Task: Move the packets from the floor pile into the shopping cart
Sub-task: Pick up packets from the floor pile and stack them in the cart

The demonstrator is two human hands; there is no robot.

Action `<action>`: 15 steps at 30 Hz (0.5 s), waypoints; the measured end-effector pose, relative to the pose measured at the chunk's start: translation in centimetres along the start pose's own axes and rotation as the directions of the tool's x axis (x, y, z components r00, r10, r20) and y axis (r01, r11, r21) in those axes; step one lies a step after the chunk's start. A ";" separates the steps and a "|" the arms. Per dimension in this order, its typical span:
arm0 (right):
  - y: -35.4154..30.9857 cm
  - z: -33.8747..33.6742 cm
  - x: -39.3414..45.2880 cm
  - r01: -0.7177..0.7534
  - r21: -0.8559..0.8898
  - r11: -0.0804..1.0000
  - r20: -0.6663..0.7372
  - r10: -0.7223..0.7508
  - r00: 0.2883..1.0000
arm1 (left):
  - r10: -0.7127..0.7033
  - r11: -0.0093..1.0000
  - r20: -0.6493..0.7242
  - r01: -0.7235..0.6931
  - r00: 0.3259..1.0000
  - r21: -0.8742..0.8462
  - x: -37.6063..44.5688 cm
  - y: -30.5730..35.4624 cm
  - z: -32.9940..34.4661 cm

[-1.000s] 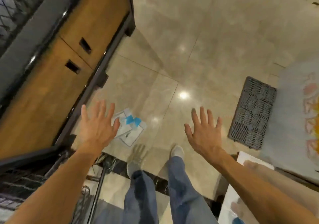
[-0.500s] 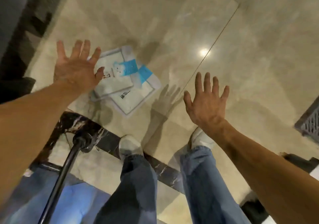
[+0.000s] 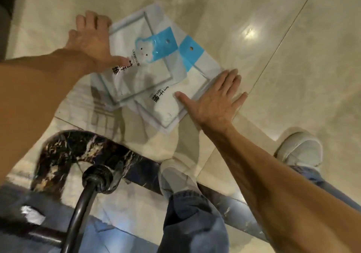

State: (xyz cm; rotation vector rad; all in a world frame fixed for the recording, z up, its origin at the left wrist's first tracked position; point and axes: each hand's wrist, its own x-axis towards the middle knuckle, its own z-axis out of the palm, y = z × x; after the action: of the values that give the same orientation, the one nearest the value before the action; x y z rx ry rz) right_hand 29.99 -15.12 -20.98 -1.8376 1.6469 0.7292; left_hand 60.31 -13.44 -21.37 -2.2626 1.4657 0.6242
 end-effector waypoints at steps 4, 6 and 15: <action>-2.3 -0.2 -0.4 -0.134 0.182 0.974 -0.143 0.161 0.976 | -0.130 0.991 0.098 0.130 0.987 0.001 0.7 -0.8 -0.8; -3.0 -0.3 -0.4 -0.204 0.289 0.935 -0.143 0.253 0.957 | -0.168 0.985 0.132 0.170 0.977 -0.001 0.6 -1.4 -1.5; -0.8 -0.4 0.0 -0.188 0.875 0.447 0.064 0.278 0.958 | -0.256 0.602 0.269 0.371 0.928 -0.707 -2.6 -4.5 -1.7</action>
State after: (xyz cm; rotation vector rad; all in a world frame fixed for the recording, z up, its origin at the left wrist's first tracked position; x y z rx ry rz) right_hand 30.80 -15.36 -20.67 -0.8808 1.8366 -0.1743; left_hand 63.82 -10.62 -18.20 -2.8938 0.7304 1.4478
